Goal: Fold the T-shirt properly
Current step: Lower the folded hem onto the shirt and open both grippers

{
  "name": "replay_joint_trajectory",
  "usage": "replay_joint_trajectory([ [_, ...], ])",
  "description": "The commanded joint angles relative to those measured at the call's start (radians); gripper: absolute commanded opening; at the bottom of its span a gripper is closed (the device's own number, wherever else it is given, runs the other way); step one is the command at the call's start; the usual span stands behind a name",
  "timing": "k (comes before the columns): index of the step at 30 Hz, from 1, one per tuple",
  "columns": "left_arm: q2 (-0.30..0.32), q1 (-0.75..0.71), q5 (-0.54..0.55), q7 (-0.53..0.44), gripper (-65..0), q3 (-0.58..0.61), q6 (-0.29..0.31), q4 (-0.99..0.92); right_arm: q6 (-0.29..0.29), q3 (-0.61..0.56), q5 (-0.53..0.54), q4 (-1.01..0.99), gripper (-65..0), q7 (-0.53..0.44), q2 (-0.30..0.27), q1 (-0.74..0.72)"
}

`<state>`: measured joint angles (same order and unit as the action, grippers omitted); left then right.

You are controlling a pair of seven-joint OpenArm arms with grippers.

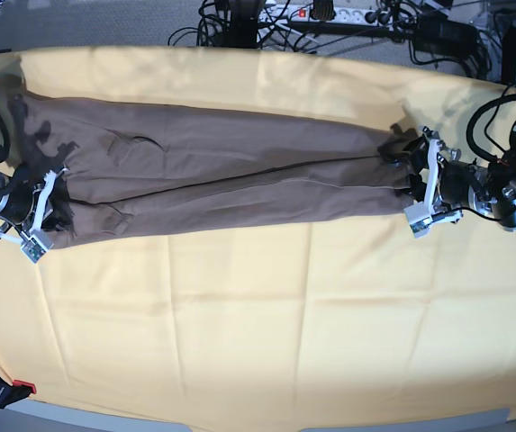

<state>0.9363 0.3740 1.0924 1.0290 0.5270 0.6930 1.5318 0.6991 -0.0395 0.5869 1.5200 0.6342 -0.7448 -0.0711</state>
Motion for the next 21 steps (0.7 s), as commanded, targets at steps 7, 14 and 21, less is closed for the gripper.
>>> replay_joint_trajectory([
  [7,0.019,0.02,0.016,-0.011,-27.7,-0.013,0.005,0.011,-0.001,0.013,0.014,0.035,-65.0,-0.038,-0.1,0.021],
  [14,0.02,0.02,0.016,-0.011,-27.7,-0.013,0.005,0.012,-0.001,0.013,0.013,0.085,-65.0,-0.04,-0.109,0.096],
  [21,0.04,0.02,0.014,-0.011,-27.7,-0.013,0.005,0.011,-0.001,0.013,-0.02,0.11,-65.0,-0.013,-0.124,0.112],
])
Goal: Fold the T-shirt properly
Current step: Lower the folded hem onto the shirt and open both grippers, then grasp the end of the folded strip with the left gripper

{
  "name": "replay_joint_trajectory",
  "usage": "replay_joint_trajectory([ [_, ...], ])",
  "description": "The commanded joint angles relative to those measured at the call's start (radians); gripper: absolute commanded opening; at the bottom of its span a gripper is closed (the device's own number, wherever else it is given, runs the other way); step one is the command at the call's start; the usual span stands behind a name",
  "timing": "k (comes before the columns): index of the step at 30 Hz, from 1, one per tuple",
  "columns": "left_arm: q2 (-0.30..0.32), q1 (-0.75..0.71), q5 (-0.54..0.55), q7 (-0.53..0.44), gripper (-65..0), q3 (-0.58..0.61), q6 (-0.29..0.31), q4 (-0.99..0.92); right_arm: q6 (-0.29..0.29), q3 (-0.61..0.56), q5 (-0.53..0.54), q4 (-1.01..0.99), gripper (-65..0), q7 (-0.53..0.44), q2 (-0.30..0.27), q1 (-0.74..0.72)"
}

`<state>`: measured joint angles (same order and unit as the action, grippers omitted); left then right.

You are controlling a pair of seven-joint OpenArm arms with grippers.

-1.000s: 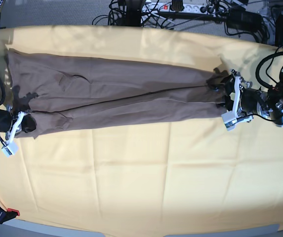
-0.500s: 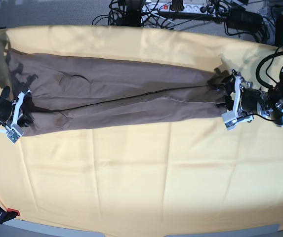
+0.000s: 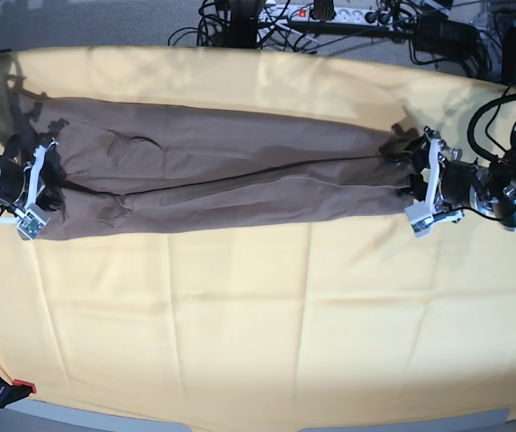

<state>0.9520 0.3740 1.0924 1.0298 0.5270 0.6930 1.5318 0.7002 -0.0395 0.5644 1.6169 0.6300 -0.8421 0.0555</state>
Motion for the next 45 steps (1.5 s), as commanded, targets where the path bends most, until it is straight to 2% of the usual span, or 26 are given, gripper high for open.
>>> replay_joint_trajectory([
  [1,0.034,0.02,0.012,-0.011,-27.7,-0.013,0.005,0.012,-0.002,0.013,0.003,0.013,-65.0,0.012,-0.029,-0.014],
  [5,0.065,0.023,0.008,-0.018,-27.7,-0.013,0.005,0.011,-0.002,0.013,0.007,0.013,-65.0,0.037,-0.028,-0.014],
  [17,0.084,0.025,-0.042,-0.027,-27.7,-0.013,0.005,0.011,-0.002,0.013,0.027,0.013,-63.6,0.037,-0.028,-0.017],
  [20,0.085,0.025,-0.041,-0.026,-27.7,-0.013,0.005,0.012,-0.002,0.013,0.028,0.013,-39.5,0.037,-0.029,-0.023],
  [21,0.085,0.024,-0.041,-0.016,-27.7,-0.013,0.005,0.012,-0.002,0.013,0.038,0.013,-34.7,0.037,-0.029,-0.023],
  [22,0.084,0.024,-0.04,0.006,-27.7,-0.013,0.005,0.011,-0.002,0.013,0.043,0.013,-33.3,0.037,-0.029,-0.022],
  [24,0.085,0.024,-0.04,0.053,-27.7,-0.013,0.005,0.011,-0.002,0.014,0.082,0.02,-33.4,0.05,-0.035,-0.022],
  [27,0.085,0.024,-0.04,0.123,-27.7,-0.013,0.005,0.012,-0.002,0.02,0.193,0.053,-33.5,0.103,-0.048,-0.022],
  [29,0.089,0.025,-0.04,0.142,-27.7,-0.013,0.005,0.011,-0.002,0.035,0.28,0.09,-33.7,0.185,-0.048,-0.022],
  [32,0.127,0.025,0.021,0.088,-29.0,-0.013,0.005,0.011,-0.002,0.071,0.428,0.167,-35.1,0.347,-0.048,-0.021],
  [33,0.146,0.025,0.069,0.063,-31.1,-0.013,0.005,0.011,-0.002,0.089,0.478,0.196,-39.5,0.389,-0.048,-0.019],
  [34,0.159,0.025,0.114,0.059,-33.9,-0.013,0.005,0.012,-0.002,0.11,0.523,0.222,-46.6,0.421,-0.047,-0.018],
  [36,0.167,0.024,0.149,0.104,-40.0,-0.024,0.005,0.012,-0.002,0.151,0.607,0.267,-63.6,0.465,-0.044,-0.016],
  [37,0.167,0.025,0.158,0.126,-44.0,-0.027,0.005,0.012,-0.002,0.174,0.618,0.285,-65.0,0.48,-0.039,-0.016],
  [40,0.173,0.024,0.208,0.152,-64.5,-0.042,0.005,0.012,-0.011,0.252,0.614,0.301,-65.0,0.483,-0.011,-0.011],
  [45,0.178,0.019,0.261,0.154,-65.0,-0.148,0.005,0.005,-0.025,0.407,0.61,0.301,-65.0,0.481,0.082,0.082],
])
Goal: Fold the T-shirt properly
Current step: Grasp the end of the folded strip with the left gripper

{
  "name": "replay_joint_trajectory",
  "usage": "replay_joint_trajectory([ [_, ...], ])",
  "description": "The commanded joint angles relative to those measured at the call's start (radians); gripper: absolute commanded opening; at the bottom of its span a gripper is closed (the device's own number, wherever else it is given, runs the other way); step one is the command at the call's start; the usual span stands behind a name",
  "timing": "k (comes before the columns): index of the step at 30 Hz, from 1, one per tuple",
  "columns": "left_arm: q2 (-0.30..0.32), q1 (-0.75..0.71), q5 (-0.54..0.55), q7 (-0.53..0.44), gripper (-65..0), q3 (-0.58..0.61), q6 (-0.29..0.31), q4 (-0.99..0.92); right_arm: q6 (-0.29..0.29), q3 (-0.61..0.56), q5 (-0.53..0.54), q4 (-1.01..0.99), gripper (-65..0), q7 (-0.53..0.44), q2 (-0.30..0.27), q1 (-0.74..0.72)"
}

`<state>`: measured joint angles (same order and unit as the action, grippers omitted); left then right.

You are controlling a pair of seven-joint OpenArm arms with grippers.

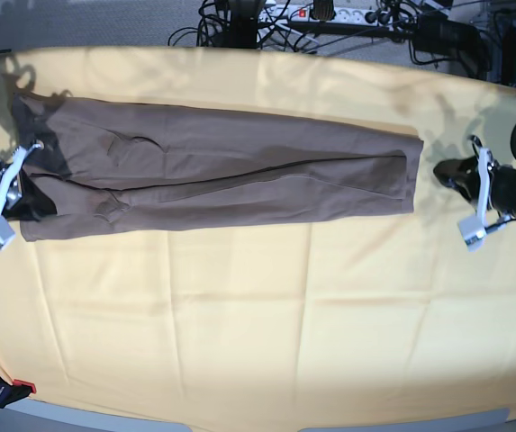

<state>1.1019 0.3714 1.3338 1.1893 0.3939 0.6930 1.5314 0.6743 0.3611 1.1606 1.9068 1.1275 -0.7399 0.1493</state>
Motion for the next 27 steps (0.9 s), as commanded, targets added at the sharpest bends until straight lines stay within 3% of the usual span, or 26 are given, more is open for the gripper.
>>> replay_joint_trajectory([
  [1,0.028,0.022,0.034,-0.006,-65.0,-0.052,0.005,-0.002,0.013,0.034,0.014,0.009,-65.0,-0.016,0.005,0.01],
  [4,0.016,0.022,0.097,0.007,-65.0,-0.188,0.005,-0.037,0.024,0.099,-0.045,0.006,-65.0,-0.05,0.089,0.064],
  [8,-0.051,0.021,0.15,0.085,-65.0,-0.405,0.005,-0.14,0.024,0.119,-0.276,-0.016,-65.0,-0.229,0.182,0.099],
  [11,-0.105,-0.007,0.15,0.083,-65.0,-0.566,0.005,-0.248,0.024,0.118,-0.377,-0.058,-65.0,-0.308,0.233,0.106],
  [16,-0.171,-0.116,0.15,0.085,-65.0,-0.8,0.002,-0.399,0.018,0.116,-0.453,-0.142,-65.0,-0.368,0.28,0.102],
  [20,-0.194,-0.208,0.15,0.084,-65.0,-0.867,0.002,-0.453,0.018,0.116,-0.52,-0.187,-65.0,-0.475,0.28,0.102],
  [27,-0.272,-0.328,0.15,0.084,-65.0,-0.88,0.002,-0.46,0.018,0.087,-0.536,-0.333,-65.0,-0.507,0.288,0.077],
])
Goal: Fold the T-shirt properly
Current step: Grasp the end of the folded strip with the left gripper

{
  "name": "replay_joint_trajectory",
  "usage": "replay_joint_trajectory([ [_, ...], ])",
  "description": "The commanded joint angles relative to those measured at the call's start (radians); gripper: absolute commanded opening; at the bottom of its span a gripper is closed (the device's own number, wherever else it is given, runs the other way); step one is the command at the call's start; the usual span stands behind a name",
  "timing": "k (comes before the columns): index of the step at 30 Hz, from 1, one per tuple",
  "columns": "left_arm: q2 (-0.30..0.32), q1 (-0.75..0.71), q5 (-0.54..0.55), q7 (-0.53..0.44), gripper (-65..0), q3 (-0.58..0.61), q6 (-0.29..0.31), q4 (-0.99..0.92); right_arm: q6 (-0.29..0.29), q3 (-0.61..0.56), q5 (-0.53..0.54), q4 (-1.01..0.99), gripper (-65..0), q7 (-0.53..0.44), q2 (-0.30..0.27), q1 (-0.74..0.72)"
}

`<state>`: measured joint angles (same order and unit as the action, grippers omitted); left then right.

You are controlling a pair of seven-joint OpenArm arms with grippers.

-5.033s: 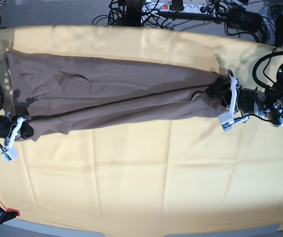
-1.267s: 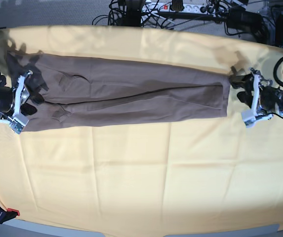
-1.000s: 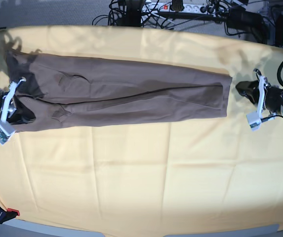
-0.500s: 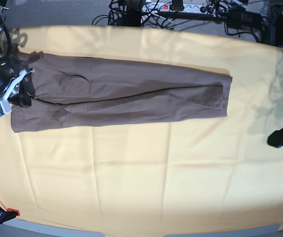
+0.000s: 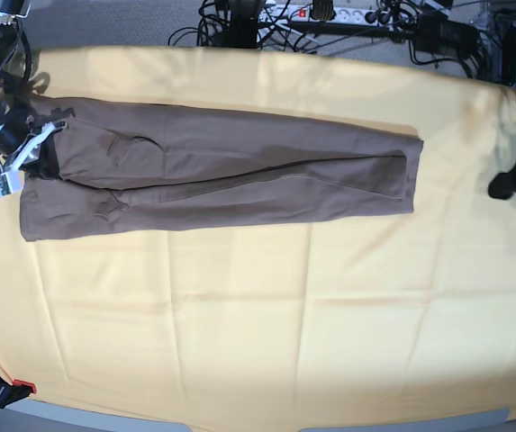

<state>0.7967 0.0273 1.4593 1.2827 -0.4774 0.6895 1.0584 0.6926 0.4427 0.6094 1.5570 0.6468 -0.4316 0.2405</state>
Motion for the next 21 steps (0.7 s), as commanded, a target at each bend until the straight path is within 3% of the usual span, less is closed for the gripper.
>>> replay_joint_trajectory([
  [1,0.014,0.017,0.024,-0.006,-61.7,-0.009,0.006,0.013,0.005,0.001,0.005,-0.005,-65.0,-0.026,-0.014,-0.03],
  [4,-0.039,0.017,0.024,0.006,-35.7,-0.009,0.005,0.013,0.006,-0.001,-0.008,-0.043,-65.0,-0.026,0.003,-0.062],
  [6,-0.066,0.005,0.024,0.013,-25.6,-0.007,-0.003,0.013,0.006,-0.004,-0.008,-0.044,-65.0,-0.026,0.005,-0.061],
  [12,-0.138,-0.031,0.024,0.028,-25.3,0.017,-0.001,0.013,0.006,-0.005,0.005,-0.043,-65.0,-0.014,0.004,-0.064],
  [21,-0.195,-0.027,0.024,0.028,-25.3,0.193,0.009,0.013,0.006,-0.005,0.045,-0.043,-65.0,0.005,0.003,-0.066],
])
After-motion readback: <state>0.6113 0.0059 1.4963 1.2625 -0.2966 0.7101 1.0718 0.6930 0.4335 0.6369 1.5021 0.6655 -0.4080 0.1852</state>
